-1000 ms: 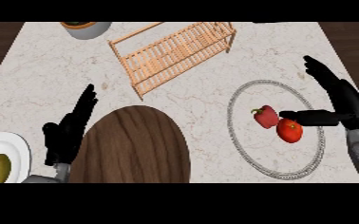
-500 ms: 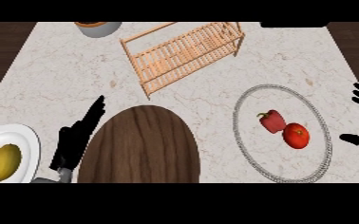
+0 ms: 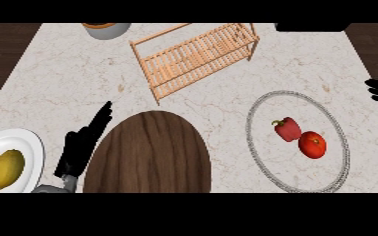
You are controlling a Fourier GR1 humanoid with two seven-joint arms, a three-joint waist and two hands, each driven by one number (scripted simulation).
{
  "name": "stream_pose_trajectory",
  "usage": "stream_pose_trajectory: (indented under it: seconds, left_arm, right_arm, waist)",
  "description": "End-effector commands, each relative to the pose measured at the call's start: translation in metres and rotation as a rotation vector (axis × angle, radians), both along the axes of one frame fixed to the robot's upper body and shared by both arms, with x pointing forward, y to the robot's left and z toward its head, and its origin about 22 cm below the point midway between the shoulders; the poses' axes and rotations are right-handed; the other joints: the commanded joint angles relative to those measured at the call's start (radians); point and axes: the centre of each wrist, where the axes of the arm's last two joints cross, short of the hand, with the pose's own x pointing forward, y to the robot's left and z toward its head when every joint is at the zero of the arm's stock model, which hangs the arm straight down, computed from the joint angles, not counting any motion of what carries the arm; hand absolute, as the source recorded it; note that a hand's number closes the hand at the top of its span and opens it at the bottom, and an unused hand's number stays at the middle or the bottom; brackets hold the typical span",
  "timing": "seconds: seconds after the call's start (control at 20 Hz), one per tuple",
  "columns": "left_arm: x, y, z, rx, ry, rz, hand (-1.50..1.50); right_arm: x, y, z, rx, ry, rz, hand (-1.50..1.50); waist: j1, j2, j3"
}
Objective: Pick the tomato from the placemat and place it in the tiered shelf
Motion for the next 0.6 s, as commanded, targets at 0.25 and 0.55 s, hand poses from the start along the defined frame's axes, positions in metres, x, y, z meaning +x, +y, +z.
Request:
stream_pose_trajectory:
  seconds: [0.25, 0.55]
  left_arm:
    - [0.008, 0.0, -0.004, -0.006, 0.009, -0.009, 0.0]
    - [0.007, -0.023, 0.0, 0.003, -0.003, -0.015, 0.0]
  right_arm:
    - [0.023, 0.07, 0.048, -0.689, 0.02, 0.054, -1.5]
    - [0.017, 0.139, 0.021, -0.668, 0.099, 0.083, -1.5]
  waist:
    - [0.002, -0.001, -0.002]
    - [-0.004, -0.001, 0.002]
